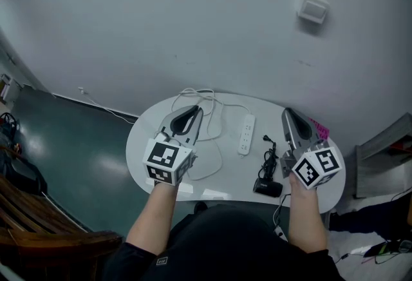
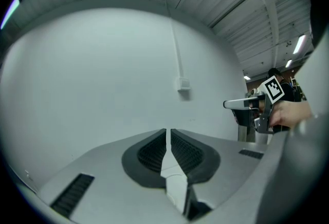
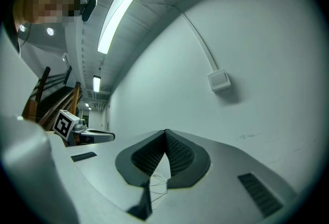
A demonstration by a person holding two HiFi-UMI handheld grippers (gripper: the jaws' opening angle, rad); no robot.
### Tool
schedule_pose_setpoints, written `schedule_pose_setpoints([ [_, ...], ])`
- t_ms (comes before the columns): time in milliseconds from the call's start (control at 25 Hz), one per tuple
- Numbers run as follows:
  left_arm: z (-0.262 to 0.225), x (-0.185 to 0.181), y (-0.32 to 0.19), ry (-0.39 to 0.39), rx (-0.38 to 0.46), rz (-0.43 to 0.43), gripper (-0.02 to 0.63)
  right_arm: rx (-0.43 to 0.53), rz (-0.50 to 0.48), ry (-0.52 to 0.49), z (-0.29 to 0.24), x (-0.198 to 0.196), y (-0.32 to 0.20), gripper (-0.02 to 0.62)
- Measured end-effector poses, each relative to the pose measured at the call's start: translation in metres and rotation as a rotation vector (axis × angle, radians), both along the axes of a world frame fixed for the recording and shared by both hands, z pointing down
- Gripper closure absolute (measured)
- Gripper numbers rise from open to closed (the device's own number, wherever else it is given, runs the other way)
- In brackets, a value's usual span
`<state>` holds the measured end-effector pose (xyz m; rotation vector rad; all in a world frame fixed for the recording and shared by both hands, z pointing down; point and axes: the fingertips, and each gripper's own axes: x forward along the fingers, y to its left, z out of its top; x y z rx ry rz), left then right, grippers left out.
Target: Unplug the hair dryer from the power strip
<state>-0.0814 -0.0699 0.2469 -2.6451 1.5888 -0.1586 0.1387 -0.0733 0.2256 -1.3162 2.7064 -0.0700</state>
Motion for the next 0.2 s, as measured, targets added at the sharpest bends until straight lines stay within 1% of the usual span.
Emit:
schedule_pose_setpoints([
  [200,-0.0007,0.003,-0.0003,0.002,-0.002,-0.001,0.569,0.008,-0.005,-0.003,-0.0016,0.0028,-0.0002,0.561],
])
